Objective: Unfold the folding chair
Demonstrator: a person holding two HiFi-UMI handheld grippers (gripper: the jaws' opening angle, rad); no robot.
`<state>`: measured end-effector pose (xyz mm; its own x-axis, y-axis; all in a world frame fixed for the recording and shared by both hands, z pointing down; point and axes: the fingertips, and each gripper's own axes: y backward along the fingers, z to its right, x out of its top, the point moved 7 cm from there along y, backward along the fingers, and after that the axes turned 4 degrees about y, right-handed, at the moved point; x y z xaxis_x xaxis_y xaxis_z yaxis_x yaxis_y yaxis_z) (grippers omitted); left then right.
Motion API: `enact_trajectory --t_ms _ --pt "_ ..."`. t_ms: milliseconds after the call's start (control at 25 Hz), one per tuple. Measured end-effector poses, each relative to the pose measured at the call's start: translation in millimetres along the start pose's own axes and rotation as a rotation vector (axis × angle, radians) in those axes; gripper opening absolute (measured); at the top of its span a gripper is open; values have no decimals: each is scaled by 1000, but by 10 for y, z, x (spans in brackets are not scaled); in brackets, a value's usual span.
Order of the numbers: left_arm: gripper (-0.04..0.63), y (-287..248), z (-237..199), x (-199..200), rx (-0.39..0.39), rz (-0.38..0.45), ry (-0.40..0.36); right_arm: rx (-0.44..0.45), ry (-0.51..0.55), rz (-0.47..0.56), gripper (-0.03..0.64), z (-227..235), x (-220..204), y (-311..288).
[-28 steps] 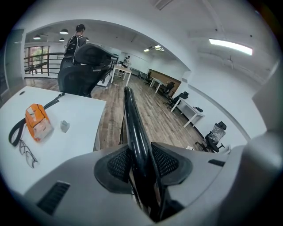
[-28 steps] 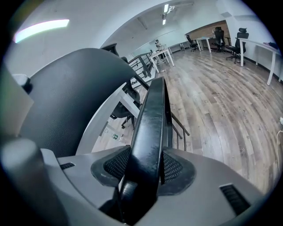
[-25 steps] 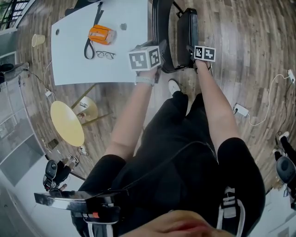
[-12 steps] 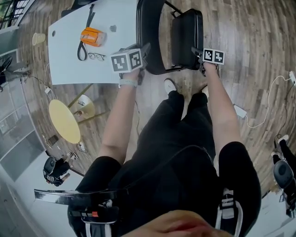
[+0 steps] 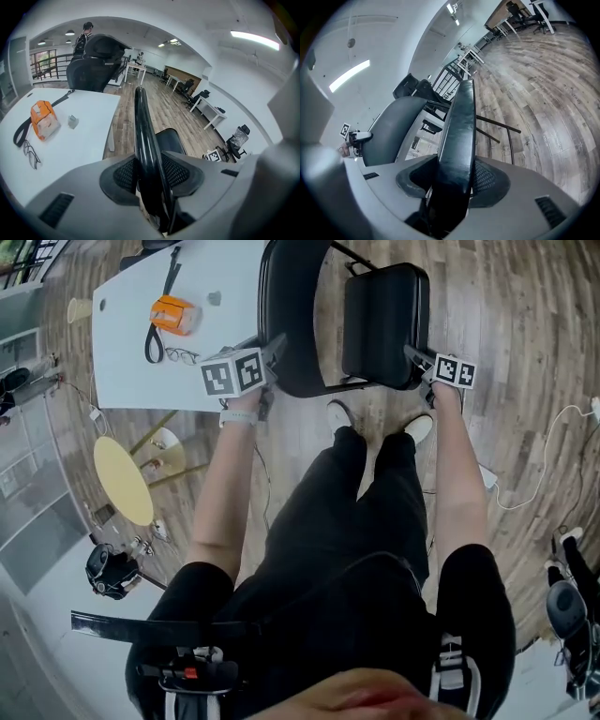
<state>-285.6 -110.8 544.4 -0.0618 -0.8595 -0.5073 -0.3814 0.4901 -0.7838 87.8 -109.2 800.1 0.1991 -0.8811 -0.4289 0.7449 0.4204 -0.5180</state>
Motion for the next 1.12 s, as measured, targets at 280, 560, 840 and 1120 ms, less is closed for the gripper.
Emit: enact_trajectory --t_ms 280,560,840,1120 --pt "130 -150 -29 -93 -25 -13 12 98 -31 63 195 502 -106 179" --pt "130 -342 77 -202 -61 2 21 179 -57 80 196 1068 -195 360" --pt "130 -506 161 -294 -70 -24 32 263 -107 109 198 1638 -302 513" --pt "130 -621 103 -355 -87 -23 43 333 -150 113 198 2058 -401 507"
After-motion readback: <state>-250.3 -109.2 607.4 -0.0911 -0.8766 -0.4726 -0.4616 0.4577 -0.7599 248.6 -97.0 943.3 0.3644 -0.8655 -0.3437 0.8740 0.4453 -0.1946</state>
